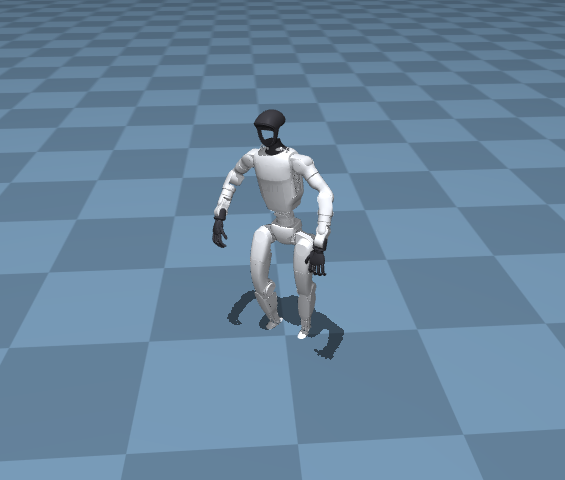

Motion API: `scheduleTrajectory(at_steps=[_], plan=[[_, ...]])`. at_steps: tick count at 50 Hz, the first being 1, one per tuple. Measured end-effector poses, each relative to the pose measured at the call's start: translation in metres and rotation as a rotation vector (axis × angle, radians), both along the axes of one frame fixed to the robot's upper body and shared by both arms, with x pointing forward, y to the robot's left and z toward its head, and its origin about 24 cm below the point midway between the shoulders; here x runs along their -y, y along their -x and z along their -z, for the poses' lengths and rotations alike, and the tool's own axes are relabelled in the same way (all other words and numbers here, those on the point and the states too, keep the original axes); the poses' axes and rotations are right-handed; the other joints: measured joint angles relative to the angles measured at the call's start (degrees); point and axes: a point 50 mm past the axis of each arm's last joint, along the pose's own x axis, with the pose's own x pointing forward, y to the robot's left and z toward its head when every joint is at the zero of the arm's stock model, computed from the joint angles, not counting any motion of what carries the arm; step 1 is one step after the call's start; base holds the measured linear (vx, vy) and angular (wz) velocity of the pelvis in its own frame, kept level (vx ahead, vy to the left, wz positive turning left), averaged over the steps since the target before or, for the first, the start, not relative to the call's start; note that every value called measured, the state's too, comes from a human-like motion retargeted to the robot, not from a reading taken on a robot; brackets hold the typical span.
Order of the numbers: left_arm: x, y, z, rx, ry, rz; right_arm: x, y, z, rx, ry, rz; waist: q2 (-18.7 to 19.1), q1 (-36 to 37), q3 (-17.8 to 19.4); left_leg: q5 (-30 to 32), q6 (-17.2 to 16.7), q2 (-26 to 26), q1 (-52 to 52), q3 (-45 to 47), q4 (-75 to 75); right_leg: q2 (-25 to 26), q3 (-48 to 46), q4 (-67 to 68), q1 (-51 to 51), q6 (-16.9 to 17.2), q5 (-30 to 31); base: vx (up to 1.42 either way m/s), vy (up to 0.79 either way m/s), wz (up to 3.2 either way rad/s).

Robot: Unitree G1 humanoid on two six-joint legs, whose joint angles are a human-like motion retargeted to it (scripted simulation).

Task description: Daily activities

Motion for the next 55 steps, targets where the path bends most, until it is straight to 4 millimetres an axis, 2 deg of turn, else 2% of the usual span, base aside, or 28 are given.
scheduleTrajectory(at_steps=[5,14,19,36,45,55], plan=[[0.0,-0.002,0.003,0.048,0.018,-0.084,0.0,0.0,0.006,0.019,-0.008,0.043,-0.4,0.24,0.5,-0.08,0.04,-0.25,0.2,0.32,0.03,-0.2,0.34,0.84,-0.31,0.23,-0.41,0.0,0.0,0.0],[0.001,-0.002,-0.001,0.064,0.072,-0.115,-0.007,-0.002,0.0,0.024,-0.067,0.006,-1.1,0.41,1.01,-0.1,0.07,-0.34,-0.48,0.18,0.51,-0.25,0.62,0.91,-0.91,0.59,-0.43,0.0,0.0,0.0],[-0.001,0.002,0.001,0.046,0.076,-0.167,-0.007,-0.001,0.003,0.0,-0.077,0.029,-1.29,0.58,0.74,-0.07,0.15,-0.2,-1.3,0.07,0.94,-0.1,0.53,0.31,-1.27,0.46,-0.09,0.0,0.0,0.0],[0.001,0.019,0.023,0.04,0.127,-0.55,0.004,0.011,0.045,-0.072,-0.09,0.445,-0.72,0.27,-0.65,-0.38,-0.23,0.95,-4.64,0.98,2.85,1.38,1.0,-4.24,-1.99,0.3,2.49,0.0,0.0,0.0],[-0.002,0.029,0.029,0.05,0.129,-0.672,0.004,0.004,0.049,-0.04,-0.141,0.582,-0.52,-0.69,-1.07,-0.72,-0.17,1.27,-5.82,1.9,3.74,1.97,2.18,-5.31,-2.75,0.43,3.4,0.0,0.0,0.0],[-0.005,0.039,0.032,0.049,0.123,-0.744,0.001,-0.008,0.047,-0.003,-0.181,0.636,-0.71,-1.56,-1.14,-1.16,0.09,1.21,-6.77,2.94,4.86,2.22,3.83,-4.97,-3.96,0.77,3.67,0.0,0.0,0.0]])
